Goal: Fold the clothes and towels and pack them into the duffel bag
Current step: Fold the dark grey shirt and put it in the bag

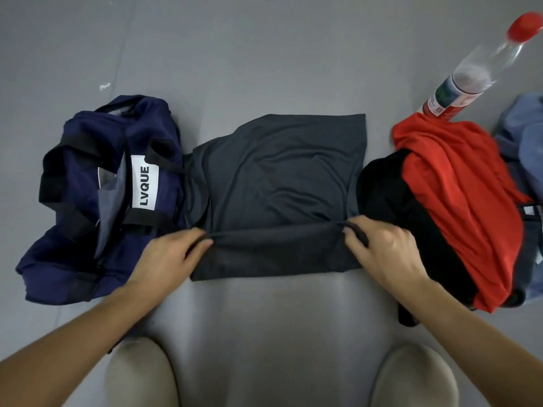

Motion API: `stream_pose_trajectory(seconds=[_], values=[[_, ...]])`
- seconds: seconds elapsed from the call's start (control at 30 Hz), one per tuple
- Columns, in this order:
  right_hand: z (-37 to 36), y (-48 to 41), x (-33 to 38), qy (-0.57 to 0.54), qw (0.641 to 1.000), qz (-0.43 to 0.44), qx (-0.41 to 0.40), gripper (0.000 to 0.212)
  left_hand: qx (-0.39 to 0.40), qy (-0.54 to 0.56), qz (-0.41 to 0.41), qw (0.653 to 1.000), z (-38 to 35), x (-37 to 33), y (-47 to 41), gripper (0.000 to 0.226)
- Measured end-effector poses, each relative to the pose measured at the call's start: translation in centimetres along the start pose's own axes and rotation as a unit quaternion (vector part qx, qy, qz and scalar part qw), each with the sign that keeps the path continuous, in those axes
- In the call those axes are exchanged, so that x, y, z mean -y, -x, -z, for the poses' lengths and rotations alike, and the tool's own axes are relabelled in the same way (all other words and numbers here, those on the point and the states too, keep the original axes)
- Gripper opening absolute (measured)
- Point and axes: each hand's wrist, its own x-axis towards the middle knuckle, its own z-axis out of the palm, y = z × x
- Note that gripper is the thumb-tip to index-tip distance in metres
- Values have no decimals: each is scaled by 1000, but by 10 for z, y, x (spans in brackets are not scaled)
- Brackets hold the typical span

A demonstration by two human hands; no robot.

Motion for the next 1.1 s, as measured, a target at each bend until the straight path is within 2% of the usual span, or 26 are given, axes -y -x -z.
stream_pose_trajectory(seconds=[0.1,0.2,0.27,0.37,0.43,0.5,0.67,0.8,1.0,1.1], values=[[-18,-37,-8,50,996,39,-68,27,-54,-11,49,997,-3,1,-41,36],[-38,-36,-13,98,982,151,-51,43,-91,-66,-39,993,-28,-26,-54,38],[-53,-16,-15,109,974,196,37,52,-25,-68,-93,993,-56,-42,-46,48],[-62,5,-28,161,957,150,188,81,71,-106,-34,991,-84,-37,-28,65],[-62,10,-33,173,949,137,226,92,95,-114,-14,989,-87,-29,-20,68],[-57,17,-32,184,946,143,225,97,122,-121,-32,985,-84,-28,-13,71],[-54,68,-31,167,952,162,198,87,152,-124,-103,975,-78,-24,26,92],[-53,103,-23,155,959,162,175,82,170,-115,-113,972,-74,-19,53,105],[-47,95,-25,131,965,178,143,60,148,-109,-106,977,-65,4,66,81],[-35,73,-17,42,980,163,102,41,92,-40,-94,990,-56,2,54,58]])
